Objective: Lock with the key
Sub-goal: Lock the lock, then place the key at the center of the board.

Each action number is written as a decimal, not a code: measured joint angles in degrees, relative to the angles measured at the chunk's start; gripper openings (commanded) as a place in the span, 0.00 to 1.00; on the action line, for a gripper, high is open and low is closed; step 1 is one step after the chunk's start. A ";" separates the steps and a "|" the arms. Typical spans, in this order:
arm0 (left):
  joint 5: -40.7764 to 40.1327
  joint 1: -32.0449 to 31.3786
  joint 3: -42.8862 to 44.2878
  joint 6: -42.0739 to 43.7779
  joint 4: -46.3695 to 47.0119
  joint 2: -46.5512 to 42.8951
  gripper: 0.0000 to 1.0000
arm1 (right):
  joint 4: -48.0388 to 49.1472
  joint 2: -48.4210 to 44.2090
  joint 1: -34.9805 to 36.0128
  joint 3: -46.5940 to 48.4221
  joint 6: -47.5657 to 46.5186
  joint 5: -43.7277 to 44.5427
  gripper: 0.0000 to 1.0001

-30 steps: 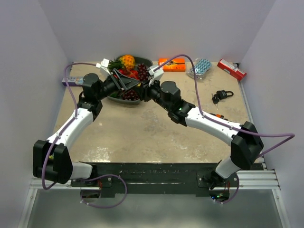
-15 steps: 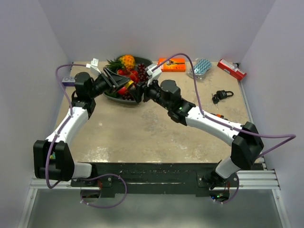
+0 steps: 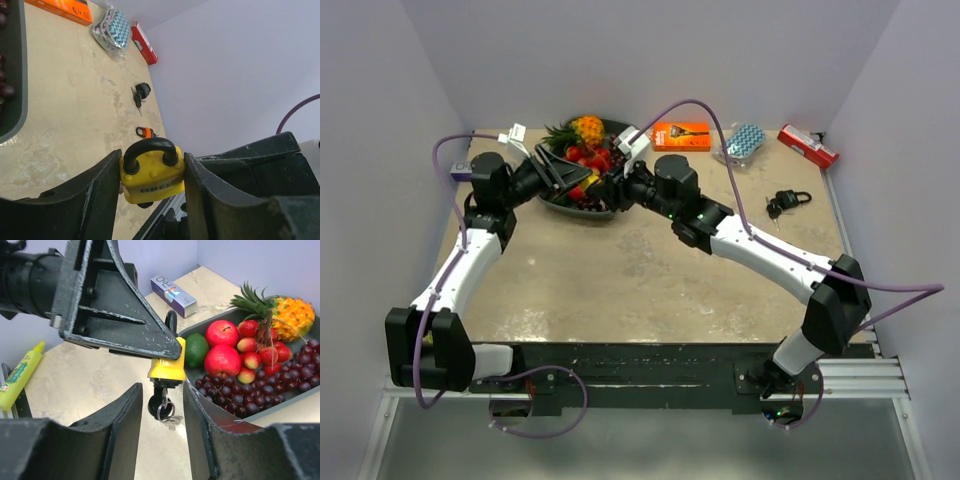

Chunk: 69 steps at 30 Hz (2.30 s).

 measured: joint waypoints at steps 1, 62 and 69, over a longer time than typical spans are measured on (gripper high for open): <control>0.11 0.00 0.00 0.00 0.00 -0.24 0.00 | -0.24 0.42 0.00 0.37 -0.13 -0.22 0.41; -6.67 29.00 11.54 21.44 -29.99 1.38 0.00 | 1.46 13.35 5.29 -0.31 3.87 -8.94 0.00; -7.63 37.46 20.06 38.86 -47.34 6.25 0.00 | 5.05 28.52 13.09 5.09 3.69 -9.94 0.00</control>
